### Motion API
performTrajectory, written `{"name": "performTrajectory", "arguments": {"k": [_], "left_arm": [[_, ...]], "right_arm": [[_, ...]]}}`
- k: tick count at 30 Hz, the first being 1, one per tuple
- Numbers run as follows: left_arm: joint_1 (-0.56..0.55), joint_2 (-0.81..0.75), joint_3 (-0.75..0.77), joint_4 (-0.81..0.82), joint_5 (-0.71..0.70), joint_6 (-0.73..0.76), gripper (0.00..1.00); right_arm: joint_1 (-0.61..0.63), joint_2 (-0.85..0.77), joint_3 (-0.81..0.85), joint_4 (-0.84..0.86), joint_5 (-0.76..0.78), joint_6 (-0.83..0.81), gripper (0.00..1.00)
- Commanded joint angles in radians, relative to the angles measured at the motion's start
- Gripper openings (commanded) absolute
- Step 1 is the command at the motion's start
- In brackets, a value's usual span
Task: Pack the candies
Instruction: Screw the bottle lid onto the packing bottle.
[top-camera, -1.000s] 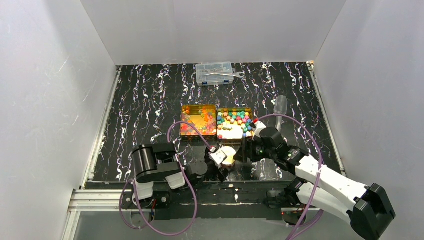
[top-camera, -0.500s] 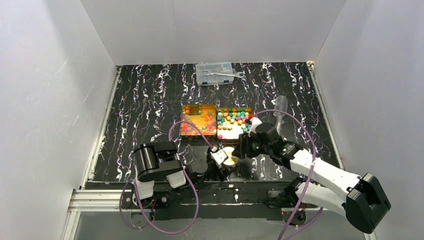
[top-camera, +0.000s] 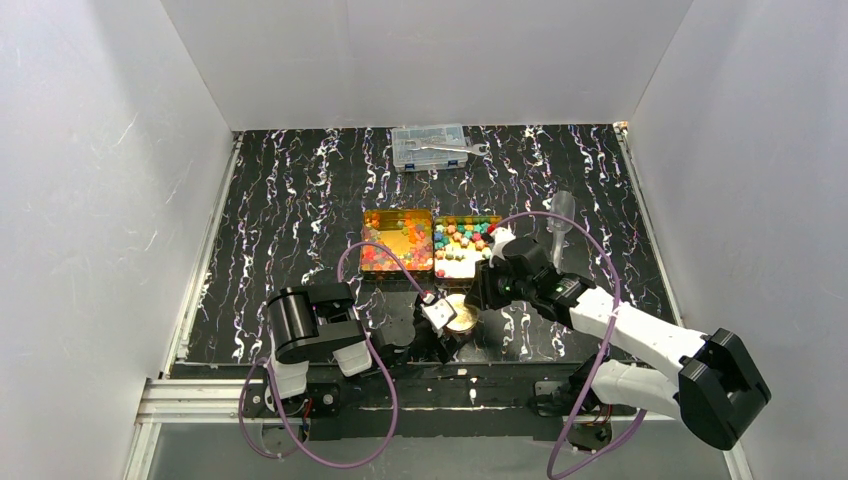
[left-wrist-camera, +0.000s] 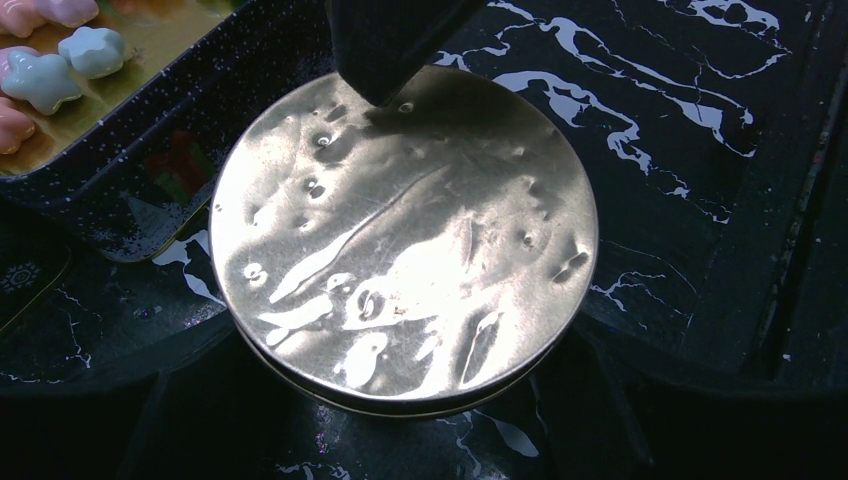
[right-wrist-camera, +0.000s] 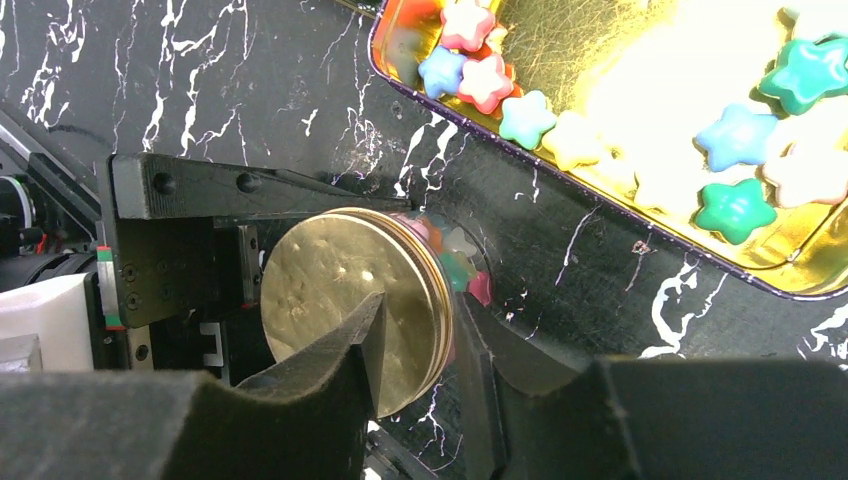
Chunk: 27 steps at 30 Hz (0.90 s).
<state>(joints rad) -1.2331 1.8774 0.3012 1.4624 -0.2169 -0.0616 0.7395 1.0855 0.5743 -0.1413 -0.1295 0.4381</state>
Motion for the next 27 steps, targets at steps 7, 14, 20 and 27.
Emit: {"name": "performTrajectory", "arguments": {"k": [7, 14, 20, 27], "left_arm": [[0.000, 0.037, 0.007, -0.031, 0.033, -0.020, 0.31], [0.000, 0.045, 0.013, -0.031, 0.024, -0.029, 0.30], [0.000, 0.049, 0.021, -0.031, 0.012, -0.035, 0.29], [0.000, 0.051, 0.025, -0.033, -0.019, -0.043, 0.28]], "right_arm": [[-0.006, 0.019, 0.018, 0.046, -0.019, -0.030, 0.31], [-0.006, 0.024, -0.013, 0.035, -0.046, -0.028, 0.28], [-0.005, 0.019, -0.045, 0.022, -0.071, -0.020, 0.26], [-0.002, -0.033, -0.083, -0.014, -0.086, -0.007, 0.21]]}}
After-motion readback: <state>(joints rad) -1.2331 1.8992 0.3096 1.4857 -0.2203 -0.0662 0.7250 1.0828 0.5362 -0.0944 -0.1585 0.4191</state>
